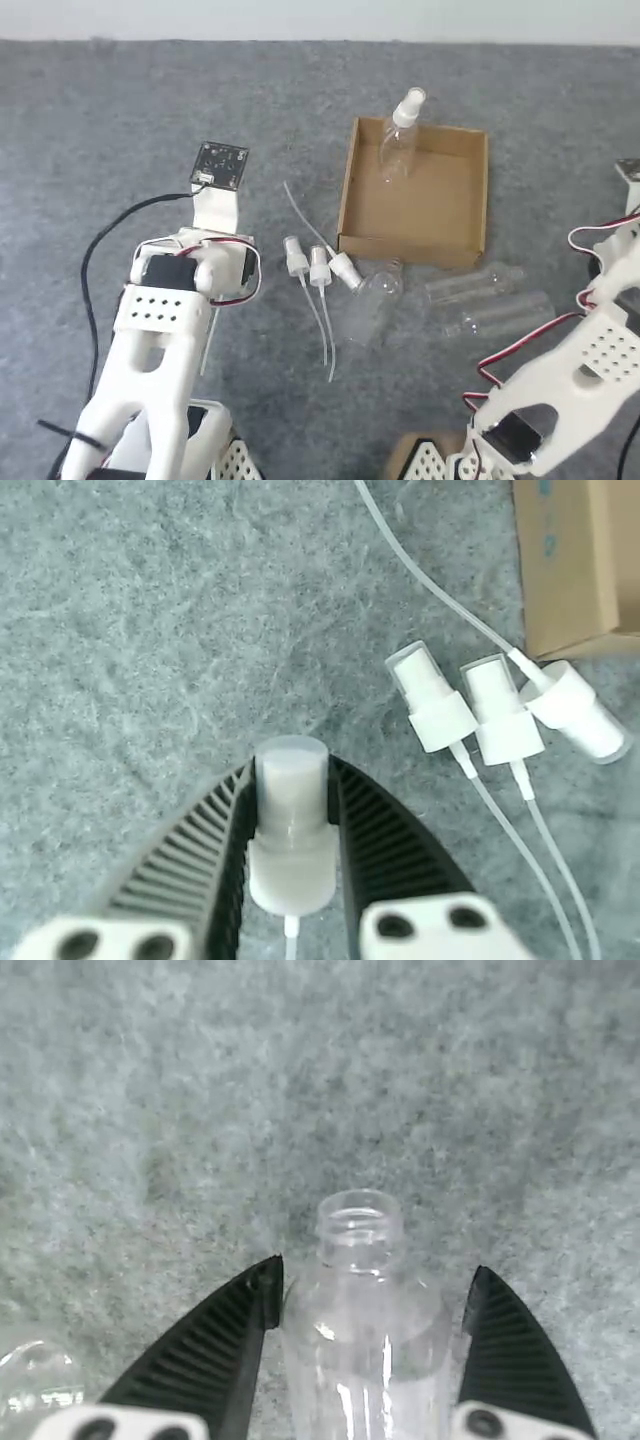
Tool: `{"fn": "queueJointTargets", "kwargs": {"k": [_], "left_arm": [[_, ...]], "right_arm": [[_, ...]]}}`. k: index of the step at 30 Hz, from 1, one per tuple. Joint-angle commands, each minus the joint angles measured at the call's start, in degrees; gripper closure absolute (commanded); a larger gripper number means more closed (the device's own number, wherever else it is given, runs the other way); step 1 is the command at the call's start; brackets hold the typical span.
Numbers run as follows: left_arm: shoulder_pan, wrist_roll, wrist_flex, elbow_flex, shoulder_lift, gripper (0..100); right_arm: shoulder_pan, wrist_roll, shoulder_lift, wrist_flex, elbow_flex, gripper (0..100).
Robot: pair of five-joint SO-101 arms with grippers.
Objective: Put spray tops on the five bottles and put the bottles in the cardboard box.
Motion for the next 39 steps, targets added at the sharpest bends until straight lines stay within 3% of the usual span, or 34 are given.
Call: {"fn": "queueJointTargets", "kwargs": {"k": [1, 5, 11, 16, 24, 32, 39], "left_arm": [[0.26, 0.62, -1.49, -0.4, -1.85, 99], [0.26, 0.62, -1.49, -0.4, -1.85, 99], [0.18, 0.79, -2.9, -0.4, -1.93, 99], [-0.18, 0.79, -3.52, -2.33, -2.37, 99], [-0.26, 0.79, 2.2, -12.79, -2.37, 99], [-4.4, 0.62, 10.73, -30.11, -2.46, 99], [-8.09, 0.7, 15.91, -40.22, -7.03, 99]], "right_arm": [[-0.22, 1.05, -1.27, -0.66, -2.99, 81.8], [0.22, 1.05, -1.89, 0.31, -7.74, 99.8], [-3.82, 0.0, -9.8, 14.81, -18.55, 99.1], [-14.64, -9.58, -21.76, 23.96, -23.03, 99.3], [-34.68, -23.74, -44.0, 24.92, -13.98, 99.3], [-57.8, -33.58, -61.14, 14.46, 7.91, 99.3], [-71.43, -36.84, -73.1, -7.87, 38.24, 99.3]]}}
